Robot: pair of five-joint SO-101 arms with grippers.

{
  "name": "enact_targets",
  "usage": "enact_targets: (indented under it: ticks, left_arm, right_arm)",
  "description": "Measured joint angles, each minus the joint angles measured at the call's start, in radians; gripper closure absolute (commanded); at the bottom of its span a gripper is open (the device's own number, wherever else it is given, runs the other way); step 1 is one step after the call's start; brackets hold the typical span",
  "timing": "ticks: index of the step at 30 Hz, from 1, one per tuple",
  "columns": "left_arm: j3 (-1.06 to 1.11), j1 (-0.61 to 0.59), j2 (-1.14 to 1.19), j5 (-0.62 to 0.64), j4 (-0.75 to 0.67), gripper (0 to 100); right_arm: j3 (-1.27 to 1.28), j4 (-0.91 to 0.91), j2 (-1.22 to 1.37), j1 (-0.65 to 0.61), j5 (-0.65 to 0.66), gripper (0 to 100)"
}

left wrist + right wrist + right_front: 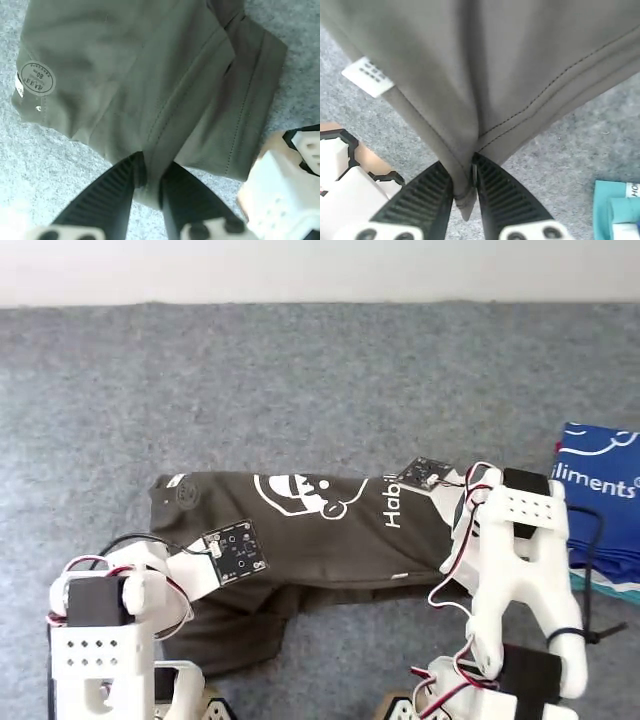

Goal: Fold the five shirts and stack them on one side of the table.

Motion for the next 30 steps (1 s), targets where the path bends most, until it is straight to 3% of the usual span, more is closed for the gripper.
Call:
enact_targets:
  ticks: [19,30]
  left_arm:
    - [0.063,0.049,0.018,0.005,-0.006,98]
    - [-0.017,0.011,0.552,0.023,-0.009,99]
  right_arm:
    - [0.003,-0.038,0.000,0.000,0.000,98.3]
    - [0.003,-0.038,0.000,0.000,0.000,98.3]
